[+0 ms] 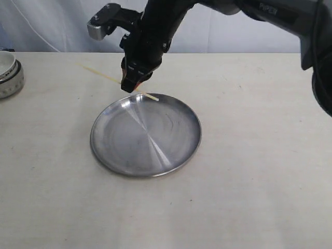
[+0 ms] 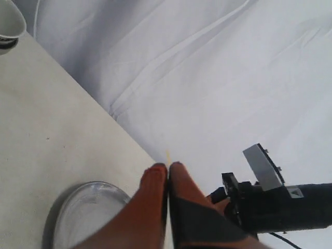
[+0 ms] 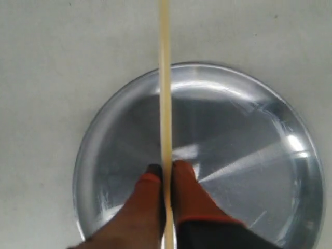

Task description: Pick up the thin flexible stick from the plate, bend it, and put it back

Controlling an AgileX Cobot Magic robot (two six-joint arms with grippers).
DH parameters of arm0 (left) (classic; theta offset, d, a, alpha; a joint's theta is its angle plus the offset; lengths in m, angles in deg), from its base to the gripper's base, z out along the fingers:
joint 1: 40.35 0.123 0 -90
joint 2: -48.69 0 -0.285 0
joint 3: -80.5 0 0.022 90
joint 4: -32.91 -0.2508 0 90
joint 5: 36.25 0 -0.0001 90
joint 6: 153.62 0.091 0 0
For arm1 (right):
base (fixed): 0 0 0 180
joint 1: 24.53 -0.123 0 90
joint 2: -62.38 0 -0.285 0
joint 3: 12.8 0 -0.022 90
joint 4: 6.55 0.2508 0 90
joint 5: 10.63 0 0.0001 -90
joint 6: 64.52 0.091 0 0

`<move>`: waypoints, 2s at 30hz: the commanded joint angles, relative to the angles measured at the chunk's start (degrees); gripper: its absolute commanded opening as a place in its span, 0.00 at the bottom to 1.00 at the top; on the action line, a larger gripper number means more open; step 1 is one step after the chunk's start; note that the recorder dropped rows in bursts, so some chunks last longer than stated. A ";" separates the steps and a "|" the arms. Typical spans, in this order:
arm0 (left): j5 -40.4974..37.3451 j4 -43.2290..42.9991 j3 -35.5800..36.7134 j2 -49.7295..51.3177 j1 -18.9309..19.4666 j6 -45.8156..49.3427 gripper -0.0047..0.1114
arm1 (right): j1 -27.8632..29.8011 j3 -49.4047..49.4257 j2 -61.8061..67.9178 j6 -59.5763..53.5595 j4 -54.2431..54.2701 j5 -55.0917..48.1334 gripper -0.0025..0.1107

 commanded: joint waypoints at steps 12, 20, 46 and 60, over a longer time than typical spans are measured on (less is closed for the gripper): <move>-14.30 46.53 -14.00 27.54 -0.18 43.11 0.50 | 0.65 12.34 -6.73 0.74 12.87 -0.34 0.01; -17.14 55.52 -14.00 34.47 -0.18 54.98 0.51 | 0.66 12.34 -6.73 0.85 15.57 -0.34 0.01; -17.45 58.28 -17.88 43.34 -0.18 63.56 0.50 | -4.64 12.34 -8.48 0.75 19.05 -0.34 0.01; -17.69 58.28 -18.01 43.34 -0.18 63.56 0.20 | -4.64 12.34 -10.23 0.75 19.09 -0.34 0.01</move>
